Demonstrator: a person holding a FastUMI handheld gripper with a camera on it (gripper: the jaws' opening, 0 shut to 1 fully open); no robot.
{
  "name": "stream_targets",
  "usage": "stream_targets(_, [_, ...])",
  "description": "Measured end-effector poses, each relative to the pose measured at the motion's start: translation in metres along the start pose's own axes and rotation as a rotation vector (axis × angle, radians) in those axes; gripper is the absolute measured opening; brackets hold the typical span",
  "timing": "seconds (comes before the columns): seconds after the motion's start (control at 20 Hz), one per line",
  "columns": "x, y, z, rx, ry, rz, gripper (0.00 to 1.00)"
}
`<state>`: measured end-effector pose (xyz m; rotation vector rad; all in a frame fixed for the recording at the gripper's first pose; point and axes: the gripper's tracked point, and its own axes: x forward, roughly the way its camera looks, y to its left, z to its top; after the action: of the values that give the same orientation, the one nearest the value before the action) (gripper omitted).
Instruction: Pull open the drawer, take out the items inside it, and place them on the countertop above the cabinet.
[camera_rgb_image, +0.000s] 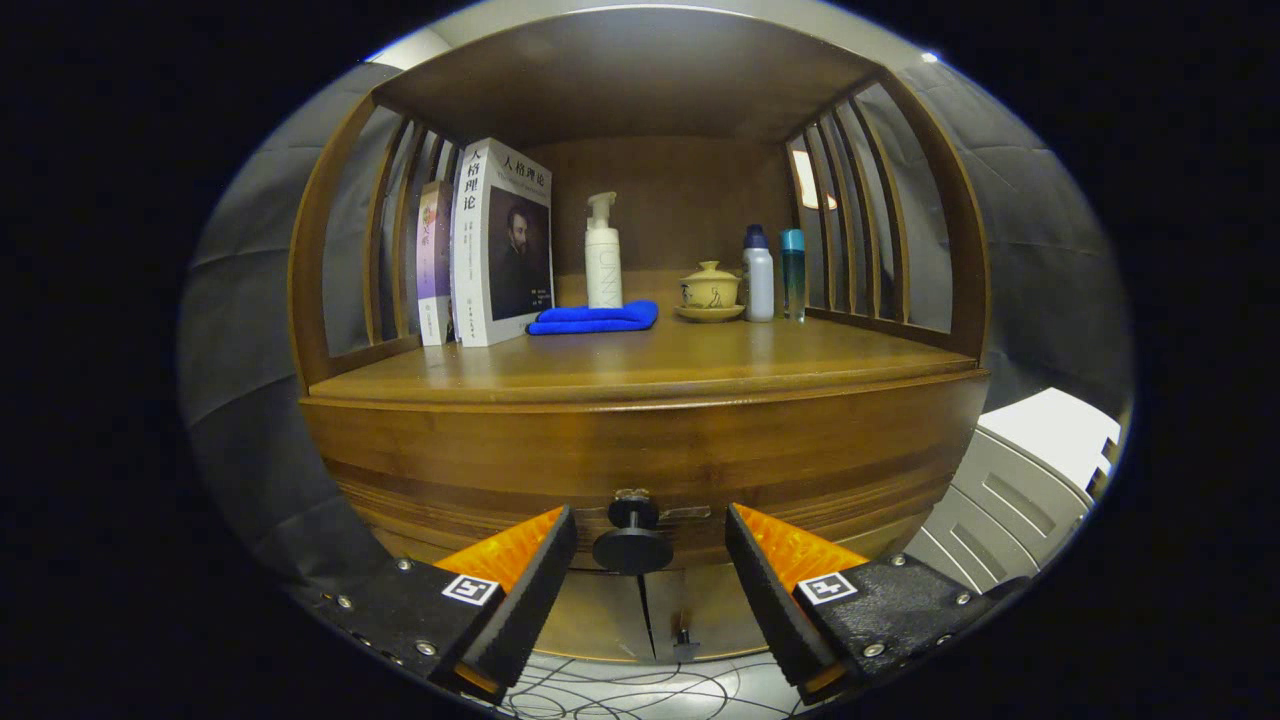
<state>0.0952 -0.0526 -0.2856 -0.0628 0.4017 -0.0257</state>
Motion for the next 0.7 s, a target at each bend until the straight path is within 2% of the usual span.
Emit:
stream_targets(0.1, [0.005, 0.002, -0.007, -0.002, 0.013, 0.003, 0.9])
stream_targets(0.2, [0.009, 0.002, -0.01, -0.003, 0.02, -0.002, 0.84])
stream_targets(0.35, [0.013, 0.007, -0.01, 0.019, 0.014, 0.018, 0.6])
stream_targets(0.45, [0.011, 0.007, -0.011, 0.019, 0.009, 0.01, 0.5])
stream_targets(0.7, [0.013, 0.008, -0.013, 0.002, -0.028, 0.025, 0.4])
